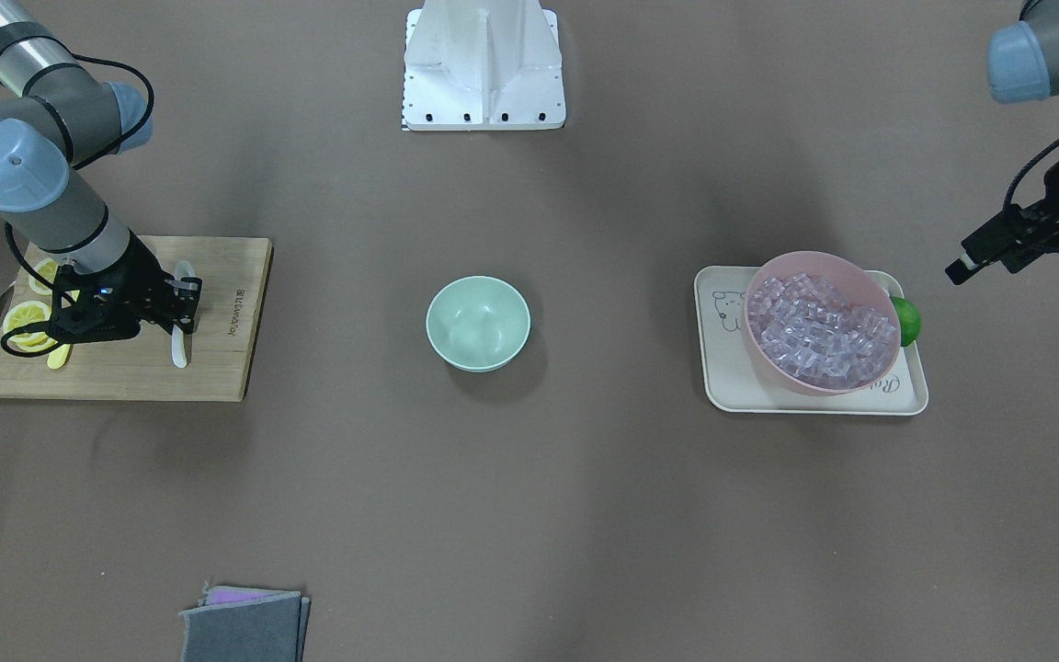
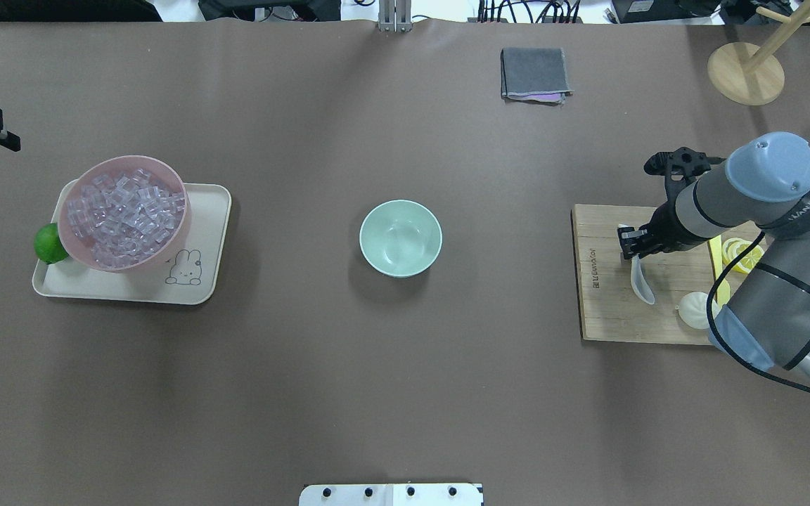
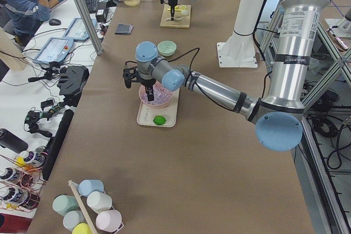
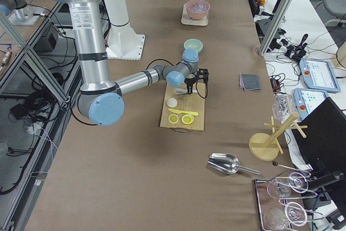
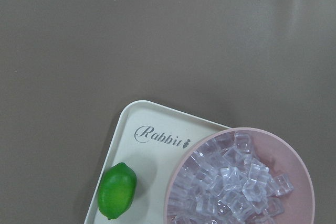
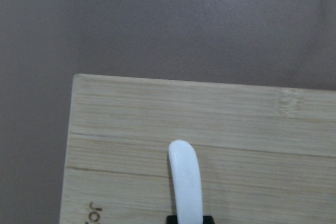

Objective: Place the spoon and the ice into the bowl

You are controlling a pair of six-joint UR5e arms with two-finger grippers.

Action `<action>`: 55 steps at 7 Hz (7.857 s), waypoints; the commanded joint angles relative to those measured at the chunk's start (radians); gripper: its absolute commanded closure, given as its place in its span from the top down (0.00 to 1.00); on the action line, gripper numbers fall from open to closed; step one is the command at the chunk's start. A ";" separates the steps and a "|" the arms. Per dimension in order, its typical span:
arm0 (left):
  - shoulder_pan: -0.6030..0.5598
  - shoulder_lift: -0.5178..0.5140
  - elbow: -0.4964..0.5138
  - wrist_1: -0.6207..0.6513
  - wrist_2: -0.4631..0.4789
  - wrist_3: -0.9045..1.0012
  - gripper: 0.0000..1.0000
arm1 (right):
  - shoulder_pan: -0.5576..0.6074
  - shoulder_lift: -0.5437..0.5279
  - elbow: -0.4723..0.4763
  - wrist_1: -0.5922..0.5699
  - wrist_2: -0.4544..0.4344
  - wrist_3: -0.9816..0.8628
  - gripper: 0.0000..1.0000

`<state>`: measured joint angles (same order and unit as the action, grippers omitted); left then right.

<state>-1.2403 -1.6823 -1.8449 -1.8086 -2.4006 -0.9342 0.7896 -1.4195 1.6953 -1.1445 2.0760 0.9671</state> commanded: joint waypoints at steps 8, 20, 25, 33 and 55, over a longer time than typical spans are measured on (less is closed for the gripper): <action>0.244 -0.145 0.070 0.060 0.223 -0.235 0.84 | -0.067 0.420 0.037 -0.268 0.012 0.394 0.00; 0.283 -0.183 0.179 0.015 0.256 -0.226 0.66 | -0.210 0.654 -0.227 -0.187 -0.270 0.565 0.00; 0.283 -0.189 0.194 0.015 0.256 -0.235 0.14 | -0.204 0.645 -0.181 -0.181 -0.277 0.558 1.00; 0.396 -0.471 0.099 0.166 0.216 -0.478 0.00 | 0.159 0.063 0.254 -0.253 0.105 0.020 1.00; -0.236 0.074 0.004 0.410 0.157 1.204 0.98 | 0.661 -0.271 0.300 -0.512 0.245 -1.002 1.00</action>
<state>-1.3430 -1.6933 -1.8911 -1.3920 -2.2092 0.0368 1.4328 -1.6879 1.9967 -1.6279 2.3209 0.0183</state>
